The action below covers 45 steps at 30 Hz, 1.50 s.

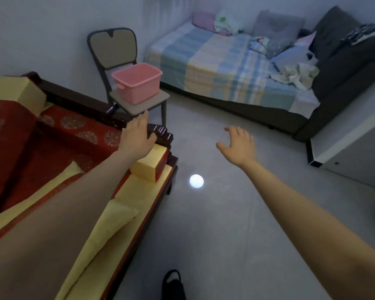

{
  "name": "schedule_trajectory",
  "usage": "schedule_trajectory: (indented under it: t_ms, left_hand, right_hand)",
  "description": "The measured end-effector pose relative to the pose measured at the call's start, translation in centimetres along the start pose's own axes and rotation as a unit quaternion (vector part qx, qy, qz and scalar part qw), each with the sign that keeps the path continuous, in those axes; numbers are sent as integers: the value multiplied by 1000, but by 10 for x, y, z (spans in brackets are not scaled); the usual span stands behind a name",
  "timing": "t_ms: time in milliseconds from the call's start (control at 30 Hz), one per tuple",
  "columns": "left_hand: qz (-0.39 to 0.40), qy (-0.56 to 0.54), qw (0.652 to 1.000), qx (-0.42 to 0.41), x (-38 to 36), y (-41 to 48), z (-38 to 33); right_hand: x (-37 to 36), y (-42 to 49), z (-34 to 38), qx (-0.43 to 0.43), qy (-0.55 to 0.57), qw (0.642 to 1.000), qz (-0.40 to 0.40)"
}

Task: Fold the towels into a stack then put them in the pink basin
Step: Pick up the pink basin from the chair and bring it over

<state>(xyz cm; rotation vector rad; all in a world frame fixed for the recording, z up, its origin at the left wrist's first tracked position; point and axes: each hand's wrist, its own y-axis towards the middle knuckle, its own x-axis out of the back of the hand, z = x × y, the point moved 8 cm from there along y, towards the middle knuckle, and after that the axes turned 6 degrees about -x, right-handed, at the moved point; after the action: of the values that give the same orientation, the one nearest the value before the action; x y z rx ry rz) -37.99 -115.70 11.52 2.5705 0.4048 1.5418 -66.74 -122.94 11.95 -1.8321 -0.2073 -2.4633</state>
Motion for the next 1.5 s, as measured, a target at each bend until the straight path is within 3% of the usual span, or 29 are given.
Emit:
schedule_trajectory:
  t_ms: [200, 433, 533, 700, 1067, 1300, 1500]
  left_hand:
    - [60, -54, 996, 48, -67, 116, 7]
    - [-3, -15, 999, 40, -81, 309, 0]
    - [-35, 2, 997, 73, -86, 395, 11]
    - [-56, -22, 991, 118, -94, 481, 41]
    - [-89, 6, 964, 252, -78, 618, 207]
    - [-106, 0, 938, 330, -69, 712, 336]
    - [-77, -29, 914, 398, -104, 745, 418]
  right_hand:
    - [-19, 129, -42, -22, 0, 999, 39]
    - [-31, 331, -62, 7, 0, 1000, 21]
    - [-35, 434, -49, 45, 17, 999, 24]
    - [-44, 565, -4, 106, 19, 994, 36]
    - [-141, 788, 179, 225, 29, 968, 104]
    - [-212, 908, 302, 265, 23, 952, 149]
    - [-277, 976, 363, 269, 10, 939, 212]
